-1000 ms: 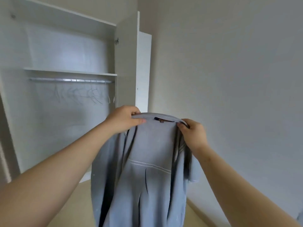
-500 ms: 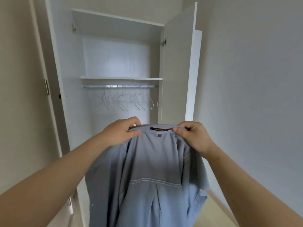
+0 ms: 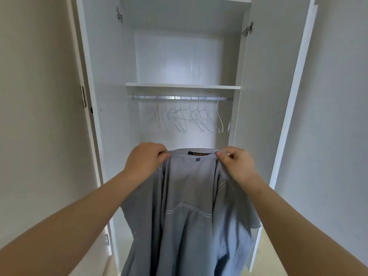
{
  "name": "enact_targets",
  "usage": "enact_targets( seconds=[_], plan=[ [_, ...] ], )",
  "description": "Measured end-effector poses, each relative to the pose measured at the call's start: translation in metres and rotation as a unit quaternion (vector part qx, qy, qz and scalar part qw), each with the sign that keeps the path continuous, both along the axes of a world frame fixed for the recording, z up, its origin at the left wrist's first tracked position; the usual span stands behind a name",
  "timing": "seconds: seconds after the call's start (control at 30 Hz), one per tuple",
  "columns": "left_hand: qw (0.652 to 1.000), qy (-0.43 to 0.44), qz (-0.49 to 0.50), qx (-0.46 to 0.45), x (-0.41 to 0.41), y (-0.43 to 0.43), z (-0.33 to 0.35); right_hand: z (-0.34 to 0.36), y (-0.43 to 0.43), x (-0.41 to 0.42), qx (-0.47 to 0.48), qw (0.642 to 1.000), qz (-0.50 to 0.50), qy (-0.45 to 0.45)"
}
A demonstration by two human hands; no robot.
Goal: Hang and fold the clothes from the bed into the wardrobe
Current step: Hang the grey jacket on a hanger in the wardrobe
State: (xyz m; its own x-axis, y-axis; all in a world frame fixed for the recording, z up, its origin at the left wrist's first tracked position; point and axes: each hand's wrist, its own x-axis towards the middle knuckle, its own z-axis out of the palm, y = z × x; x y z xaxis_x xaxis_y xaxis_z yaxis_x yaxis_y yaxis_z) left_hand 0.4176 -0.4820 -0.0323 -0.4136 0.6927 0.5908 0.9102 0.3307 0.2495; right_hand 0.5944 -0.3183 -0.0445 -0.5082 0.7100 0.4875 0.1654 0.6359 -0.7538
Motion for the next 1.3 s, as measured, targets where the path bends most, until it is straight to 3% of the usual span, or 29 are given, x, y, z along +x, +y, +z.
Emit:
enact_targets(
  seconds=[0.1, 0.23, 0.37, 0.43, 0.6, 0.7, 0.77, 0.87, 0.93, 1.07, 1.13, 1.3],
  plan=[
    [0.998, 0.03, 0.053, 0.021, -0.025, 0.038, -0.002, -0.005, 0.048, -0.029, -0.014, 1.0, 0.006, -0.013],
    [0.996, 0.065, 0.057, -0.025, -0.055, 0.091, 0.005, -0.008, 0.114, -0.066, -0.024, 0.998, 0.028, -0.051],
    [0.996, -0.072, 0.003, -0.048, -0.087, 0.137, 0.008, -0.018, 0.162, -0.107, -0.02, 0.996, 0.076, -0.046],
    [0.993, -0.093, 0.001, -0.067, -0.101, 0.155, 0.002, -0.028, 0.179, -0.127, -0.041, 0.995, 0.085, -0.039],
    [0.974, -0.091, -0.009, -0.206, -0.141, 0.18, -0.006, -0.036, 0.22, -0.168, -0.063, 0.995, 0.069, -0.039],
    [0.955, -0.062, 0.06, -0.284, -0.174, 0.189, -0.011, -0.035, 0.243, -0.189, -0.062, 0.996, 0.053, -0.024],
    [0.959, -0.084, 0.104, -0.251, -0.196, 0.197, -0.02, -0.035, 0.256, -0.206, -0.062, 0.997, 0.05, -0.02],
    [0.954, -0.26, 0.115, -0.099, -0.232, 0.211, -0.029, -0.035, 0.269, -0.242, -0.068, 0.996, 0.053, -0.02],
    [0.912, -0.398, 0.104, 0.012, -0.261, 0.217, -0.031, -0.036, 0.274, -0.274, -0.078, 0.994, 0.067, -0.034],
    [0.787, -0.586, 0.082, 0.175, -0.316, 0.226, -0.02, -0.031, 0.278, -0.343, -0.104, 0.984, 0.115, -0.089],
    [0.731, -0.642, 0.077, 0.22, -0.338, 0.226, -0.014, -0.029, 0.277, -0.376, -0.111, 0.977, 0.141, -0.114],
    [0.636, -0.699, 0.059, 0.321, -0.395, 0.228, -0.001, -0.034, 0.265, -0.453, -0.119, 0.939, 0.248, -0.207]
  ],
)
